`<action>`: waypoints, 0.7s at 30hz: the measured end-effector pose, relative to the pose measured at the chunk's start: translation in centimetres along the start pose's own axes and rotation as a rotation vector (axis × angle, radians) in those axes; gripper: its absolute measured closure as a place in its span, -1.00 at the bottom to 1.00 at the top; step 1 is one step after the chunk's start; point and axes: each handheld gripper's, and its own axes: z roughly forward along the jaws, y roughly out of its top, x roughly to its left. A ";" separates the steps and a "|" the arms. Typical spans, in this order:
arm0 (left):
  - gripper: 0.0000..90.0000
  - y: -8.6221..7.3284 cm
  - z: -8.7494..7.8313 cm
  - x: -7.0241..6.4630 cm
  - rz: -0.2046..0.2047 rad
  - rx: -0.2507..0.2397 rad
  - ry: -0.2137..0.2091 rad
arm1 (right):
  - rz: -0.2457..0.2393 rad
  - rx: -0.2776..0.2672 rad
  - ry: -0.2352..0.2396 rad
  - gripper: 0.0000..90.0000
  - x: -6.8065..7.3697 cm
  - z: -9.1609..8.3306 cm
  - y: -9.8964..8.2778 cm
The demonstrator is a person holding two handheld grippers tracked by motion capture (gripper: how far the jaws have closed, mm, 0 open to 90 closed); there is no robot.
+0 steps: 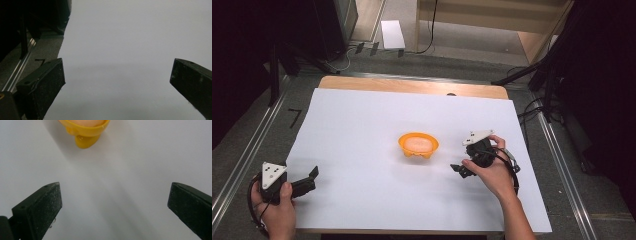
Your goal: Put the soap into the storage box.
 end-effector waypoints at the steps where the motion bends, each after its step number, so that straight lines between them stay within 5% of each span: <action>1: -1.00 0.0 0.0 0.0 0.000 0.001 0.000 | 0.009 -0.003 -0.002 -0.99 0.0 -0.1 -0.2; 21: -1.00 0.0 0.0 0.0 0.002 0.000 0.001 | 0.079 -0.052 -0.029 -0.96 -0.1 -1.4 -4.7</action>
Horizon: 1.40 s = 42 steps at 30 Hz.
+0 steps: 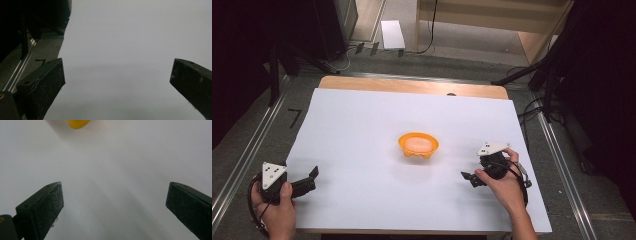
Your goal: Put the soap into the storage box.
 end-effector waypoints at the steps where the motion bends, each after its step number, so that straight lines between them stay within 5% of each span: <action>1: -1.00 0.0 0.0 0.0 0.000 0.000 0.001 | 0.001 -0.004 -0.001 -0.96 0.0 0.0 -0.2; 42: -1.00 0.0 0.0 0.0 0.002 -0.004 0.003 | 0.198 -0.139 -0.102 -0.95 -1.4 -4.0 -9.0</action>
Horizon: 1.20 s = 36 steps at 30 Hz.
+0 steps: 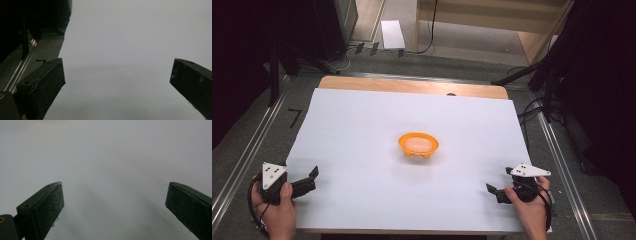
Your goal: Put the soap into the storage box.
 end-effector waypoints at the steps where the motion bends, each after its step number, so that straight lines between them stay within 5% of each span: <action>1: -1.00 0.0 0.0 0.0 0.001 0.000 0.000 | -0.001 -0.001 0.001 -0.95 -0.1 -0.1 -0.1; 23: -1.00 0.0 0.0 0.0 0.000 -0.002 0.000 | 0.070 -0.024 -0.058 -0.95 -2.3 -2.8 -3.0; 36: -1.00 0.0 0.0 0.0 0.000 -0.002 0.001 | 0.144 -0.081 -0.095 -0.93 -4.3 -5.1 -5.0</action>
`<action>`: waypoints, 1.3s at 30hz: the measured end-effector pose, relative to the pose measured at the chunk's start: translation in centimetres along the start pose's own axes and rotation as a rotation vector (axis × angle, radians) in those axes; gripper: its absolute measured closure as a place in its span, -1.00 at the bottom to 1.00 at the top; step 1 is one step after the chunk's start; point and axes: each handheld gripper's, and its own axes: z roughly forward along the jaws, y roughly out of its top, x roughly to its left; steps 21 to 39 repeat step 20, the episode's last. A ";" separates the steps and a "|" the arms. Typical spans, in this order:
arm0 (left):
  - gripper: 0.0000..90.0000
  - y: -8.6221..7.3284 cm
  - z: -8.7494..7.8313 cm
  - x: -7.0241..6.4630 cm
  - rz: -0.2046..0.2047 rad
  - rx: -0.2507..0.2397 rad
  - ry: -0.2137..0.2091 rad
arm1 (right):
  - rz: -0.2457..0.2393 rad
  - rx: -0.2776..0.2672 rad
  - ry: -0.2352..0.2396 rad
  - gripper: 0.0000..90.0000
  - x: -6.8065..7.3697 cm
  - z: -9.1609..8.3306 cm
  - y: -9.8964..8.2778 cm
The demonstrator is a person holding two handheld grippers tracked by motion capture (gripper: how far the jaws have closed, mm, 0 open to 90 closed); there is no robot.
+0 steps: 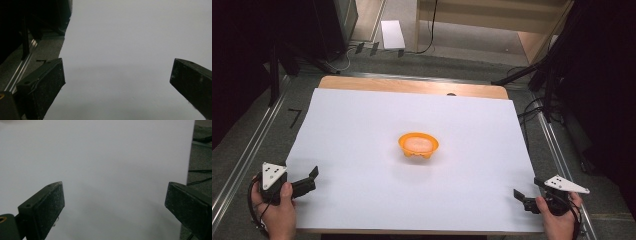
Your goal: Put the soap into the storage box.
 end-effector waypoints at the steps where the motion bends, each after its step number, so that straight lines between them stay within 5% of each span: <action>1: -1.00 0.0 0.0 0.0 0.000 0.000 0.000 | 0.005 -0.005 -0.003 -0.93 -0.1 -0.1 -0.1; 13: -1.00 0.0 0.0 0.0 0.000 0.001 -0.001 | 0.044 -0.038 -0.019 -0.90 -1.0 -1.1 -1.0; 39: -1.00 0.0 0.0 0.0 0.001 0.000 -0.001 | 0.043 -0.044 -0.015 -0.90 -0.8 -1.1 -0.9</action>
